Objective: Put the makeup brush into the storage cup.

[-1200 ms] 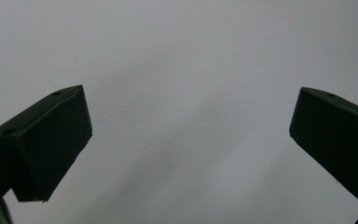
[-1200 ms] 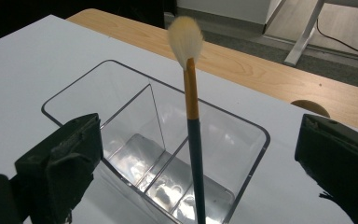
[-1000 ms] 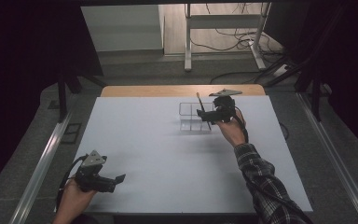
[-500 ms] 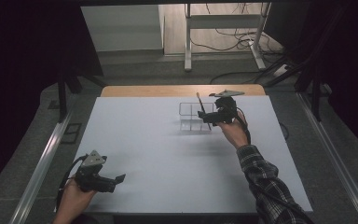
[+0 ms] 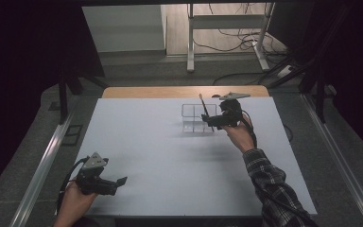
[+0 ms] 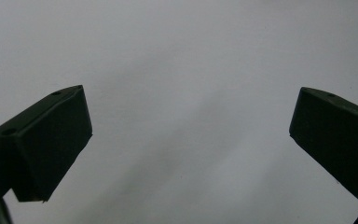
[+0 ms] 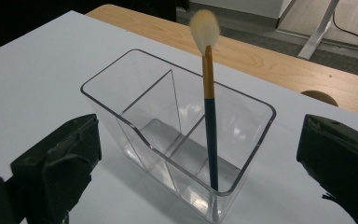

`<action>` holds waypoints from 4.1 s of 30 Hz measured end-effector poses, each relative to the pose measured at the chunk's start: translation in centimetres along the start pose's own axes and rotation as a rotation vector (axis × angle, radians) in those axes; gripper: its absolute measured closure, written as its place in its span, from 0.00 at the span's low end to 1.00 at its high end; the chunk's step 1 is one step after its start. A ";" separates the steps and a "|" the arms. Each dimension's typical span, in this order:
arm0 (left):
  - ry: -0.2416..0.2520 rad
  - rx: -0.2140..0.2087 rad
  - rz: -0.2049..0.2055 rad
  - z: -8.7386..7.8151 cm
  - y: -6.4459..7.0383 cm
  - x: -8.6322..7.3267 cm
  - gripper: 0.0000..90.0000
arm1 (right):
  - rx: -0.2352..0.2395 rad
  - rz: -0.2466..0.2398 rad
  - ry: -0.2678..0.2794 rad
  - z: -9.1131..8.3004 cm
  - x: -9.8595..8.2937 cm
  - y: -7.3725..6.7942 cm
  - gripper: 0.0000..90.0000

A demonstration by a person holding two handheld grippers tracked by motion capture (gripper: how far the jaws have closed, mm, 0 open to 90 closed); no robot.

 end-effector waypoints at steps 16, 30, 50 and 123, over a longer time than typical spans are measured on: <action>0.013 -0.016 -0.010 0.0 0.0 0.0 0.00 | 0.011 -0.025 -0.022 -1.0 -0.6 -0.7 0.00; 0.007 -0.016 -0.002 0.0 0.0 0.0 0.00 | 0.015 -0.048 -0.042 -1.9 -1.3 -1.3 0.00; -0.004 -0.006 0.022 0.0 0.2 0.0 0.00 | 0.027 -0.060 -0.066 -2.8 -2.5 -1.8 0.00; 0.004 -0.009 0.016 0.0 0.2 0.0 0.00 | 0.049 -0.077 -0.114 -8.0 -7.3 -2.9 0.00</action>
Point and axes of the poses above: each handheld gripper's, and its own axes: z roughly forward along the jaws, x roughly out of its top, y roughly to its right, the point moved 2 cm from there along z, roughly forward along the jaws, and after that the axes turned 4 degrees about -y, right-handed, at the moved point
